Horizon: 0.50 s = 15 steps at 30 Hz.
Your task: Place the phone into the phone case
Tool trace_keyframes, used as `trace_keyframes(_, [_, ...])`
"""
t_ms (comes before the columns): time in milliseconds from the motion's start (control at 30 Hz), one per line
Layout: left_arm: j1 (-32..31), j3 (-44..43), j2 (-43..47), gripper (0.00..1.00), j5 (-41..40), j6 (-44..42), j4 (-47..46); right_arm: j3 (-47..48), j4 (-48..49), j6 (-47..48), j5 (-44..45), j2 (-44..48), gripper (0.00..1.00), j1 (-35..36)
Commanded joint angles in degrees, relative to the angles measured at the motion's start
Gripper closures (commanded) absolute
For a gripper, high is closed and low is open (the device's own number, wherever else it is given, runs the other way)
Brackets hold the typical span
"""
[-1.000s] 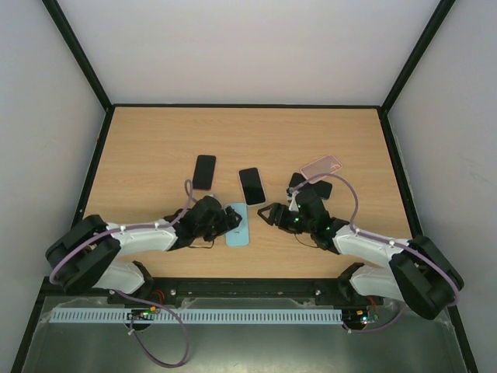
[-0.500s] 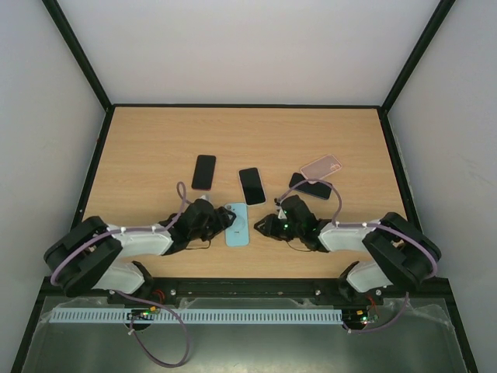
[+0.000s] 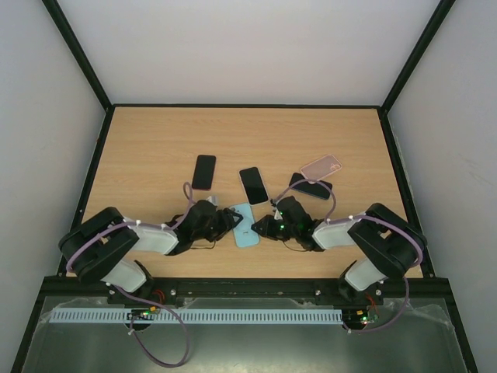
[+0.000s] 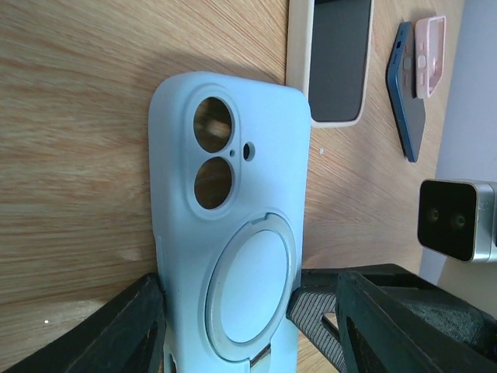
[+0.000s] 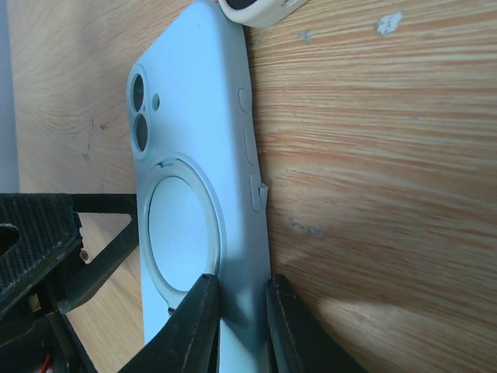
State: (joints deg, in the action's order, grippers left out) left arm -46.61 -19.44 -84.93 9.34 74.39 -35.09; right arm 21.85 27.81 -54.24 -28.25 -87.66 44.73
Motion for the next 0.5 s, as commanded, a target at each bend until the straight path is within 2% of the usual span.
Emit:
trace_keyframes(0, [-3.7, -2.8, 0.7, 0.40, 3.4, 0.7, 0.1, -2.5, 2.2, -0.4, 0.4, -1.0, 0.84, 0.7])
trace_keyframes(167, [-5.3, -3.7, 3.6, 0.41, -0.7, 0.5, 3.7, -2.8, 2.1, 0.3, -0.7, -0.9, 0.80, 0.8])
trace_keyframes(467, [-8.3, -5.4, 4.4, 0.39, -3.3, -0.3, 5.6, -3.6, 0.6, 0.5, 0.5, 0.2, 0.75, 0.7])
